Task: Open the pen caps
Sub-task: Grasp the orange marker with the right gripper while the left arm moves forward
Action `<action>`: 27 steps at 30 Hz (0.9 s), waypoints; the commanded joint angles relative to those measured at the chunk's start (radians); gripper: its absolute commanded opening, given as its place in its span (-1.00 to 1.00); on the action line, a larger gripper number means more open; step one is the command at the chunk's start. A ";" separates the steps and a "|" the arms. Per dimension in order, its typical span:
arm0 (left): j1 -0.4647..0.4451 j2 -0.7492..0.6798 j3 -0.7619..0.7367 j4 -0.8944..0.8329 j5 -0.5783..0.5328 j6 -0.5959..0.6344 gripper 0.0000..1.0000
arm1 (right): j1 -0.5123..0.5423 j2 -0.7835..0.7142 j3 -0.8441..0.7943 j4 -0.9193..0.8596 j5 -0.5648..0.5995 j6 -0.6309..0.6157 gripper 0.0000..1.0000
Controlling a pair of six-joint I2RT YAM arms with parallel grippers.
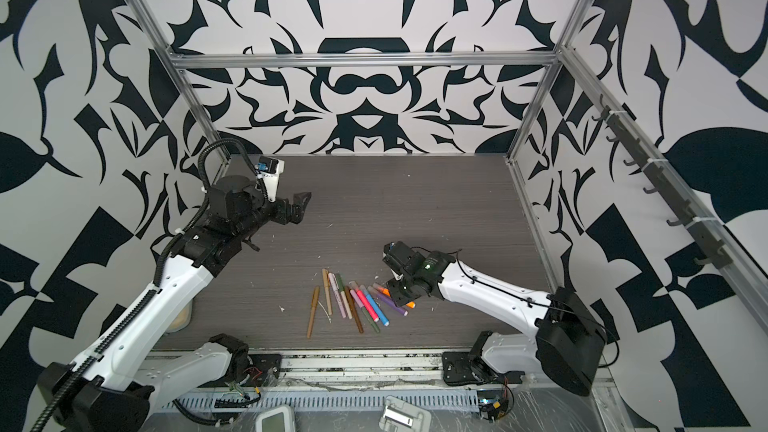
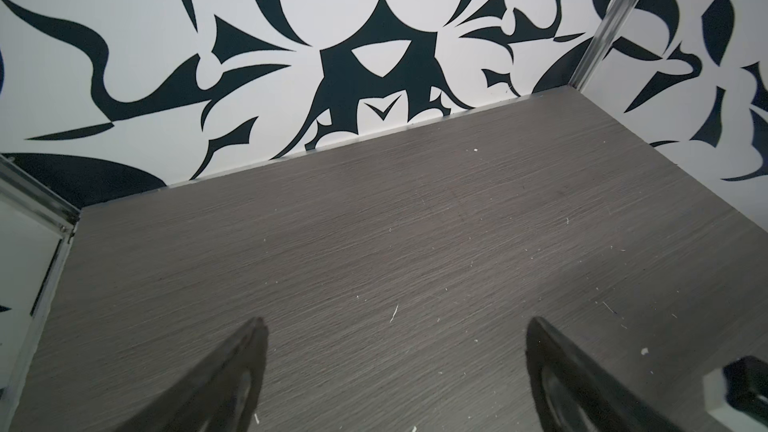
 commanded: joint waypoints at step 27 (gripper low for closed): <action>-0.035 0.107 -0.150 0.023 0.483 -0.604 0.99 | -0.027 0.147 -0.027 0.009 0.073 0.101 -0.34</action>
